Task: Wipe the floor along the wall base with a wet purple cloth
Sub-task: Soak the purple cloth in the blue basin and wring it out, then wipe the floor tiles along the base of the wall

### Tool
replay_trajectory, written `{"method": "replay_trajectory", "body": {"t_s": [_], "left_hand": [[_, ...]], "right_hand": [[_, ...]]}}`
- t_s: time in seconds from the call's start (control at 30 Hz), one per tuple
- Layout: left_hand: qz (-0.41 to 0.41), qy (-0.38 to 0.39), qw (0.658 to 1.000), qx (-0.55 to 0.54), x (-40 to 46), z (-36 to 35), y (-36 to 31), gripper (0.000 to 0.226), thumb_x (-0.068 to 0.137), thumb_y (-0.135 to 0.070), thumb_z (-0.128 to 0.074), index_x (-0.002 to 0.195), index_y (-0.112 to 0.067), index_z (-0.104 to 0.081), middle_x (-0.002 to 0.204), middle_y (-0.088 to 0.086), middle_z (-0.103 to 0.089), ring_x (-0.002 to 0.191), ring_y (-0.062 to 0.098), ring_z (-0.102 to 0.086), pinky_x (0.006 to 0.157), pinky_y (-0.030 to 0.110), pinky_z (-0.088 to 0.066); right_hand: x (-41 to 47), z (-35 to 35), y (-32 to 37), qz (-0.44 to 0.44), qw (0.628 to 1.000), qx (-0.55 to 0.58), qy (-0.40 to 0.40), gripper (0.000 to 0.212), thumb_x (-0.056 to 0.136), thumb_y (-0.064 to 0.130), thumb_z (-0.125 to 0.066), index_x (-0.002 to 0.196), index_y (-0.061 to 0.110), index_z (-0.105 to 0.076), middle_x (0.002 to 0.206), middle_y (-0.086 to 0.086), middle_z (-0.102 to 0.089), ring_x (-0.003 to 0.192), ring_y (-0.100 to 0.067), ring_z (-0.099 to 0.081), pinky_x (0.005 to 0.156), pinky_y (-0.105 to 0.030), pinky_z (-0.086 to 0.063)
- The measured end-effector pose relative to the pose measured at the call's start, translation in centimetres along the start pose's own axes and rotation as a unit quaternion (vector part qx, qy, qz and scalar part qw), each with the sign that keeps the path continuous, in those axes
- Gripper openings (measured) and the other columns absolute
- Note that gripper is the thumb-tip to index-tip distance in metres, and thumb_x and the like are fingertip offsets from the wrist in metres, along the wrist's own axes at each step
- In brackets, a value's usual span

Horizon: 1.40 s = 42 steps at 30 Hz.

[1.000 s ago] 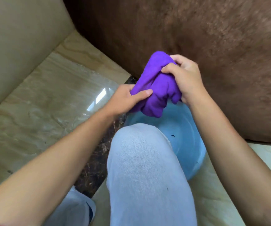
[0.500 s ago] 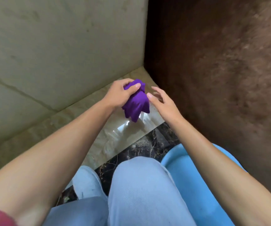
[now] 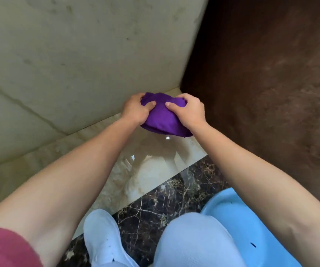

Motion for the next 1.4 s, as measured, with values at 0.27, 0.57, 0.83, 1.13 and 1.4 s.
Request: {"method": "replay_trajectory", "body": {"t_s": [0.27, 0.57, 0.83, 1.13, 1.4], "left_hand": [[0.072, -0.049, 0.996, -0.019, 5.8, -2.8, 1.7, 0.050, 0.087, -0.025, -0.076, 0.132, -0.014, -0.058, 0.132, 0.010, -0.064, 0.121, 0.027, -0.060, 0.100, 0.030, -0.045], [0.119, -0.076, 0.989, 0.031, 6.6, -6.5, 7.5, 0.028, 0.091, -0.036, -0.069, 0.109, -0.015, -0.074, 0.109, 0.008, -0.074, 0.104, 0.027, -0.067, 0.081, 0.028, -0.045], [0.028, -0.085, 0.966, 0.243, 3.0, -6.5, 12.1, 0.056, 0.090, -0.035, -0.061, 0.139, -0.014, -0.046, 0.147, 0.013, -0.045, 0.135, 0.034, -0.042, 0.108, 0.049, -0.038], [0.128, 0.015, 0.894, 0.429, -4.5, 2.1, 24.7, 0.093, 0.084, -0.083, -0.027, 0.160, -0.033, -0.005, 0.169, 0.010, 0.010, 0.155, 0.034, 0.010, 0.117, 0.071, -0.006], [0.178, 0.002, 0.905, 0.386, -7.3, 4.0, 26.9, 0.097, 0.080, -0.087, -0.030, 0.159, -0.036, -0.007, 0.169, 0.009, 0.007, 0.155, 0.034, 0.008, 0.117, 0.070, -0.007]], "right_hand": [[6.6, -2.8, -1.6, 0.082, 0.985, -0.131, -0.083, 0.038, 0.086, 0.045, -0.068, 0.119, 0.028, -0.064, 0.118, -0.003, -0.059, 0.107, -0.027, -0.062, 0.088, -0.037, -0.048], [13.1, -8.6, -6.0, 0.186, 0.956, -0.225, 0.035, 0.037, 0.088, 0.037, -0.068, 0.122, 0.020, -0.062, 0.121, -0.010, -0.061, 0.113, -0.032, -0.058, 0.093, -0.040, -0.047], [7.9, -14.4, -7.9, 0.166, 0.921, -0.345, 0.078, 0.066, 0.094, 0.056, -0.039, 0.152, 0.025, -0.035, 0.163, -0.013, -0.024, 0.151, -0.036, -0.016, 0.121, -0.059, -0.013], [14.7, -13.6, -11.1, 0.106, 0.914, -0.386, 0.070, 0.077, 0.090, 0.069, -0.035, 0.156, 0.032, -0.023, 0.167, -0.014, -0.010, 0.154, -0.037, -0.004, 0.123, -0.057, -0.004], [6.2, -22.1, -5.4, 0.137, 0.935, -0.319, 0.065, 0.073, 0.086, 0.068, -0.042, 0.149, 0.033, -0.040, 0.162, -0.016, -0.027, 0.152, -0.038, -0.013, 0.121, -0.058, -0.009]]}}
Point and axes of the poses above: each hand's wrist, its own x-axis towards the middle knuckle, its own z-axis out of the back of the hand, y = z × x, the point moved 3 cm from there along x, towards the middle knuckle
